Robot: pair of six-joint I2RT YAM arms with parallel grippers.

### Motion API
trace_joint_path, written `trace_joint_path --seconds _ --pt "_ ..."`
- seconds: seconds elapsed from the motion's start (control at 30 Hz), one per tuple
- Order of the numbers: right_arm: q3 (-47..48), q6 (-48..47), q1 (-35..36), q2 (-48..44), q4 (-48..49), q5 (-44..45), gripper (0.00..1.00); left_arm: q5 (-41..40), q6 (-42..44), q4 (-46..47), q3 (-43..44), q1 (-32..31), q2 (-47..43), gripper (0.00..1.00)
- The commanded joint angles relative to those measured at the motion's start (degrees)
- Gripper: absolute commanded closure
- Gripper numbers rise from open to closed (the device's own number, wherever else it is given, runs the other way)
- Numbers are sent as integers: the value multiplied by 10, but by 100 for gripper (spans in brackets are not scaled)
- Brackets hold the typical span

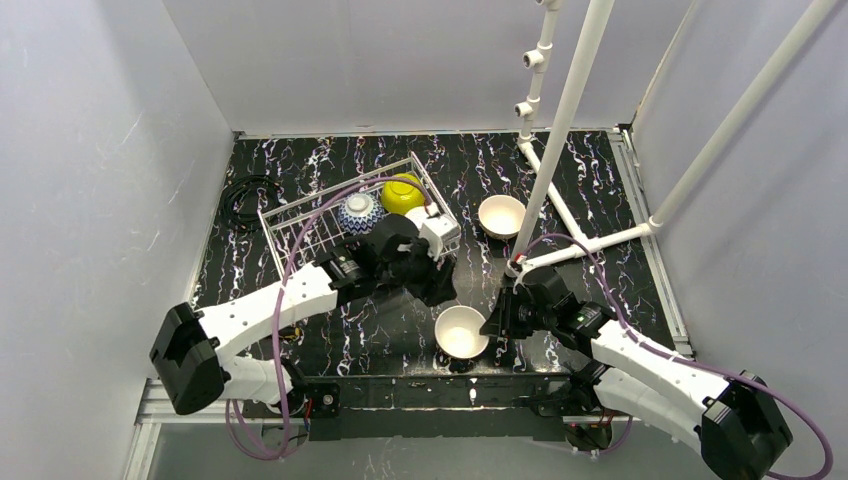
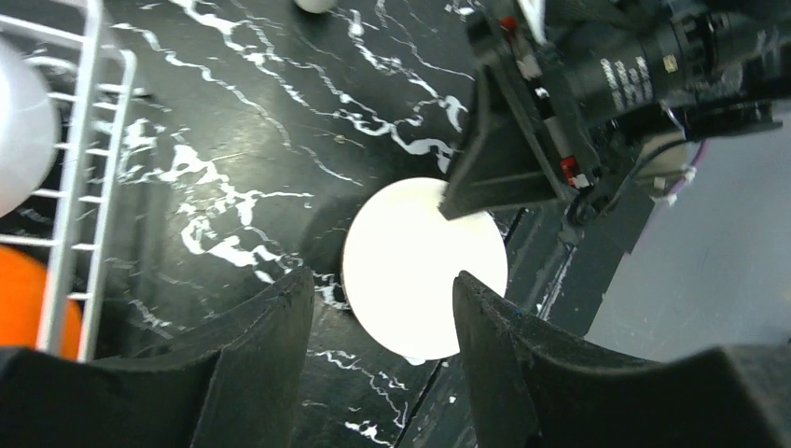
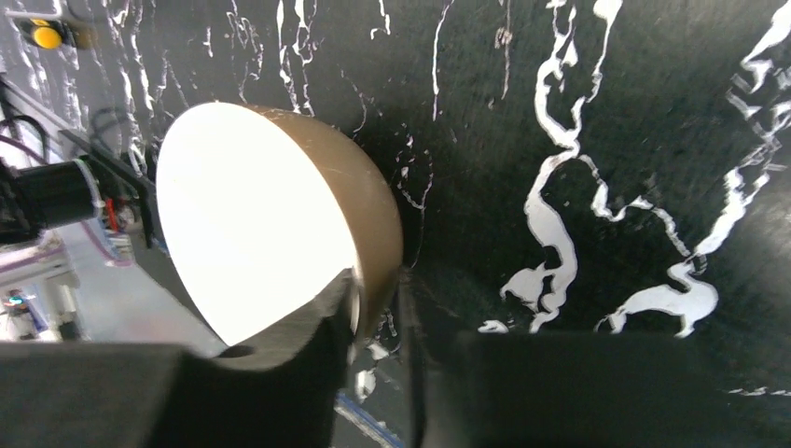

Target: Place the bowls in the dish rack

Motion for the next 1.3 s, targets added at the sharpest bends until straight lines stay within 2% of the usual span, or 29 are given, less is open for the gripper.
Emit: trace_joint_path --seconds 0.0,0.2,0.33,0.47,0.6,0.7,0.83,1.1,1.27 --pt "7 1 4 -4 1 36 77 -20 34 29 -10 -43 16 44" --pt "28 16 4 -44 -36 78 99 -65 68 41 16 -89 43 42" --pt "63 20 4 -60 -80 106 99 -80 106 51 40 -115 55 39" --pt "106 19 4 -67 -133 139 99 -85 184 45 66 -148 67 33" --pt "156 19 4 -60 -187 177 99 -120 293 4 98 -194 95 24" --pt "188 18 3 -56 -211 192 99 -150 364 -43 129 -223 125 22" --pt "219 27 3 -53 -239 211 99 -194 430 -72 143 -253 143 23" --pt "245 48 3 -60 -258 229 99 -210 448 -74 135 -259 149 30" --pt "266 32 3 -47 -267 227 99 -220 465 -101 154 -259 169 51"
